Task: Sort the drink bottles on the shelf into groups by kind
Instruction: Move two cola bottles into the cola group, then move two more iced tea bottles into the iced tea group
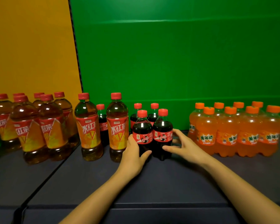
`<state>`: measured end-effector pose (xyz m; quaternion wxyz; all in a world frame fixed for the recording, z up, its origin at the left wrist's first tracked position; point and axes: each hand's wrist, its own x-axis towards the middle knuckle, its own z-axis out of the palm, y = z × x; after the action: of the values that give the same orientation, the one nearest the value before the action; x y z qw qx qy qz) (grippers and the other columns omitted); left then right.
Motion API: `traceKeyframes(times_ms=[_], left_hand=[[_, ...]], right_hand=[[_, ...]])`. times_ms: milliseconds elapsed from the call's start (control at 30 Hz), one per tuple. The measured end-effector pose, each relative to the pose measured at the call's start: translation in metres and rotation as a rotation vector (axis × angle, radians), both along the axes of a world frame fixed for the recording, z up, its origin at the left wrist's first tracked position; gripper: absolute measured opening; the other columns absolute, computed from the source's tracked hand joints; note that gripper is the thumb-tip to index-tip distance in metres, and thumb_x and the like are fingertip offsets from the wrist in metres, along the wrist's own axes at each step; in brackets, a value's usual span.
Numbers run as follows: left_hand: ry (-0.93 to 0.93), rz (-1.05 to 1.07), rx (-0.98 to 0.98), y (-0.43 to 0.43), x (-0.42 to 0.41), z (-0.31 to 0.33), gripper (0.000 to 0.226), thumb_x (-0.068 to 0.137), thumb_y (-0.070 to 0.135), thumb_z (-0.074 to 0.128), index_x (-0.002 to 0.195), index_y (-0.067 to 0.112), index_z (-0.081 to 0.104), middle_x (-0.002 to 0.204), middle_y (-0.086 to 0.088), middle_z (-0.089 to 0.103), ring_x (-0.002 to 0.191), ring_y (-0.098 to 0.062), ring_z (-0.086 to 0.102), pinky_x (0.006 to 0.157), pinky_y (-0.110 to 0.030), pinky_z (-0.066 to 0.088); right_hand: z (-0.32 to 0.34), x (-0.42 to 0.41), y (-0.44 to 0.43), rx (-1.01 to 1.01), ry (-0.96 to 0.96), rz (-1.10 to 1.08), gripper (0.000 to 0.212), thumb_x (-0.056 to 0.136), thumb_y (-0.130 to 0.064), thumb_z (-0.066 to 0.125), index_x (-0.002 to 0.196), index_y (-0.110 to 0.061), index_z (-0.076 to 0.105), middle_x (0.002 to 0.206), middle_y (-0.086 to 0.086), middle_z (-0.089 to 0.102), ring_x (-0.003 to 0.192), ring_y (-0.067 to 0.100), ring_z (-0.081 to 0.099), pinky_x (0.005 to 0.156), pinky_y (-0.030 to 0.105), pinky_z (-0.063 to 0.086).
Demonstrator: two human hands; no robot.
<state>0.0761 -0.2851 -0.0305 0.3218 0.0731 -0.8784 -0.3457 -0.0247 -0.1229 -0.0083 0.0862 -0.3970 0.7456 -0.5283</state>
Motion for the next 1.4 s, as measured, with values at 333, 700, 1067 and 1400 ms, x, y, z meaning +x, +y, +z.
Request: traceKeyframes(times_ms=[333,700,1067,1400], left_hand=[[-0.001,0.075,0.157,0.003,-0.012,0.005,0.068,0.079,0.011,0.067,0.135,0.010,0.028,0.142,-0.007,0.040,0.132,-0.021,0.037,0.105,-0.027,0.031],[0.028,0.028,0.141,0.011,0.010,0.009,0.065,0.084,0.007,0.060,0.139,0.015,0.027,0.142,0.002,0.038,0.134,-0.013,0.033,0.104,-0.020,0.025],[0.265,0.272,0.090,-0.073,0.087,0.021,0.016,0.078,0.009,0.068,0.073,0.019,0.057,0.085,-0.007,0.060,0.065,-0.008,0.053,0.059,-0.009,0.043],[0.102,0.134,0.268,-0.145,0.065,0.033,0.093,0.057,0.031,0.085,0.126,0.021,0.024,0.124,-0.002,0.046,0.111,-0.016,0.051,0.097,-0.038,0.047]], right_hand=[[-0.009,-0.004,-0.007,-0.023,0.070,-0.065,0.069,0.080,-0.021,0.067,0.137,-0.021,0.028,0.126,-0.006,0.047,0.116,0.009,0.049,0.092,0.021,0.042],[0.003,0.021,0.002,-0.132,0.517,-0.336,0.059,0.080,-0.020,0.069,0.131,-0.014,0.041,0.123,-0.007,0.038,0.117,0.005,0.036,0.101,0.023,0.030],[0.017,0.085,-0.059,-0.199,0.509,-0.061,0.050,0.086,-0.015,0.059,0.133,-0.021,0.041,0.132,-0.012,0.045,0.121,-0.008,0.041,0.103,0.010,0.033],[0.017,0.100,-0.155,-0.300,0.339,-0.286,0.085,0.083,-0.010,0.063,0.146,-0.013,0.007,0.153,0.005,0.020,0.141,0.015,0.021,0.107,0.013,0.017]])
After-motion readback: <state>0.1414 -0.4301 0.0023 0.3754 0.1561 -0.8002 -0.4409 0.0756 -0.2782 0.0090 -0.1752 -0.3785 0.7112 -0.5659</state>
